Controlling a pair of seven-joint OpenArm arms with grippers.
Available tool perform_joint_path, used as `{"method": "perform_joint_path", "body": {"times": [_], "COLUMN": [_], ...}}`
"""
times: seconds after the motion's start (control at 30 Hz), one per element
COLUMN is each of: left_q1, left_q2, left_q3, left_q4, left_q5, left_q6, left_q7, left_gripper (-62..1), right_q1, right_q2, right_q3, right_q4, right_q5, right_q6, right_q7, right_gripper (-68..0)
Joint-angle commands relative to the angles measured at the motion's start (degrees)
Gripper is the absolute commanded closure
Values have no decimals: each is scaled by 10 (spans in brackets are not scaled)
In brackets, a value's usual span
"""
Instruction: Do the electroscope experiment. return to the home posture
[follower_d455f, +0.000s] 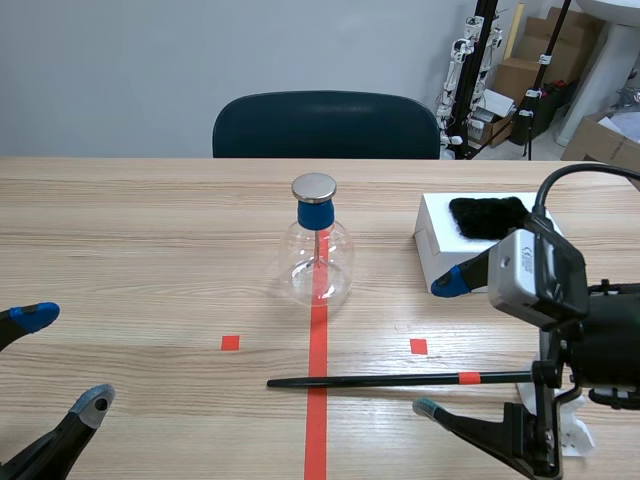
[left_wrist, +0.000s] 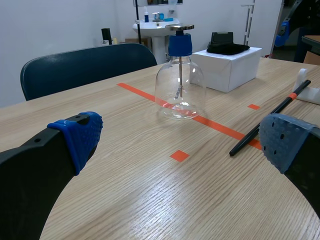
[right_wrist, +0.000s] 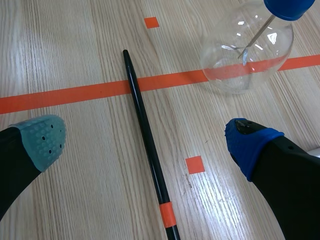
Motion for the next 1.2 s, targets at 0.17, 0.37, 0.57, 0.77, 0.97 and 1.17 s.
{"method": "perform_joint_path", "body": {"times": [0.17, 0.37, 0.57, 0.77, 0.97, 1.17], "left_q1": [1, 1, 1, 1, 1, 1], "left_q2": [-5, -5, -5, -5, -5, -5], "left_q3": [-3, -3, -3, -3, -3, -3], "left_q4": [8, 8, 8, 8, 8, 8], "left_q5": [-7, -7, -7, -7, -7, -7], "left_q6": [-1, -1, -1, -1, -1, -1], "left_q7": [-16, -16, -16, -16, -16, -16], "left_gripper": [-623, -623, -623, -623, -623, -623], "right_q1": [7, 7, -14, -90, -161, -238], "right_q2": [9, 9, 9, 9, 7, 6], "right_q3": [1, 1, 18, 94, 160, 201], "right_q4": [6, 6, 6, 6, 7, 25], "right_q5": [8, 8, 9, 11, 11, 10], "right_q6": [0, 0, -5, -5, -11, -91], "right_q7": [8, 9, 16, 57, 87, 90], "right_gripper": [-679, -679, -679, -679, -679, -679]}}
